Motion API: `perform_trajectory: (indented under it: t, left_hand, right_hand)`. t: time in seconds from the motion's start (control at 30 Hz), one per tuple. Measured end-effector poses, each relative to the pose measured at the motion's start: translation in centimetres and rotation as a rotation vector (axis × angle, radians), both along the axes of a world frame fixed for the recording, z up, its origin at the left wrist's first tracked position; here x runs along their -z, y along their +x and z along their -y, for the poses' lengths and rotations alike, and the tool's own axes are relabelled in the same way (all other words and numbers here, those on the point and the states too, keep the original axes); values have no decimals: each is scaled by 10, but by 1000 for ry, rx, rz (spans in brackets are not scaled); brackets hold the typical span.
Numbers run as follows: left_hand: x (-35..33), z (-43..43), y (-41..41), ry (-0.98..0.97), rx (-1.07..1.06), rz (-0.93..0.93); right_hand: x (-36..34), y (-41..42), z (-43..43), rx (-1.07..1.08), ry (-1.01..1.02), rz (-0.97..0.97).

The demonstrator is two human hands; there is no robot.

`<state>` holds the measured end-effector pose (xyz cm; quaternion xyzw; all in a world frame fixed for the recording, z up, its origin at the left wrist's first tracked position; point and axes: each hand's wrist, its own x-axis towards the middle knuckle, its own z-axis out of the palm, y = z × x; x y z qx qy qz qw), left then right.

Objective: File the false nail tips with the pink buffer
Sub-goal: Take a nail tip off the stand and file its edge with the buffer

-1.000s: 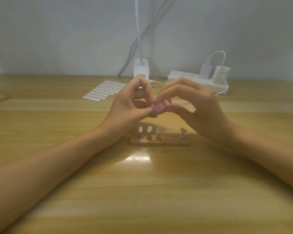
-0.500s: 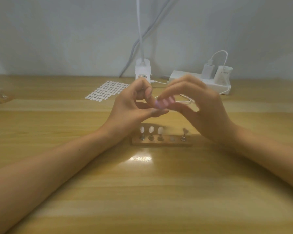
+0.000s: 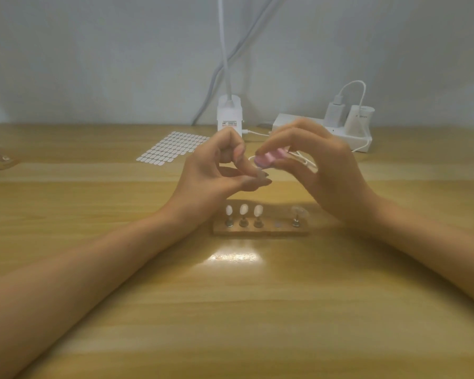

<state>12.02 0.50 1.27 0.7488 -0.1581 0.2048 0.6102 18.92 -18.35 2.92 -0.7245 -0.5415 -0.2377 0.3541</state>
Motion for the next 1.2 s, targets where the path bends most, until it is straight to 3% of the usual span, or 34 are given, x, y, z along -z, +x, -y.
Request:
perform_trajectory:
  t: [0.07, 0.2, 0.33, 0.47, 0.57, 0.7, 0.83, 0.97, 1.07, 1.2]
  left_hand:
    - [0, 0, 1, 14, -25, 9]
    - [0, -2, 0, -8, 8, -15]
    - [0, 0, 1, 7, -4, -9]
    - [1, -2, 1, 11, 6, -9]
    - [1, -3, 2, 19, -13, -2]
    - [2, -3, 2, 22, -9, -25]
    - [0, -1, 2, 38, -44, -7]
    - [1, -3, 2, -1, -16, -46]
    - [0, 0, 1, -3, -39, -41]
    - [1, -1, 0, 17, -29, -45]
  right_hand:
    - [4, -2, -3, -81, -57, 55]
    - [-2, 4, 0, 22, 11, -22]
    - [5, 2, -2, -73, -62, 56]
    - [1, 6, 3, 6, -4, -5]
    - [7, 1, 0, -79, -43, 47]
    - [-1, 7, 2, 25, 12, -32]
    - [5, 0, -3, -96, -74, 65]
    - [-1, 8, 1, 24, -9, -14]
    - [5, 3, 0, -59, -48, 31]
    - [2, 7, 4, 30, -19, -47]
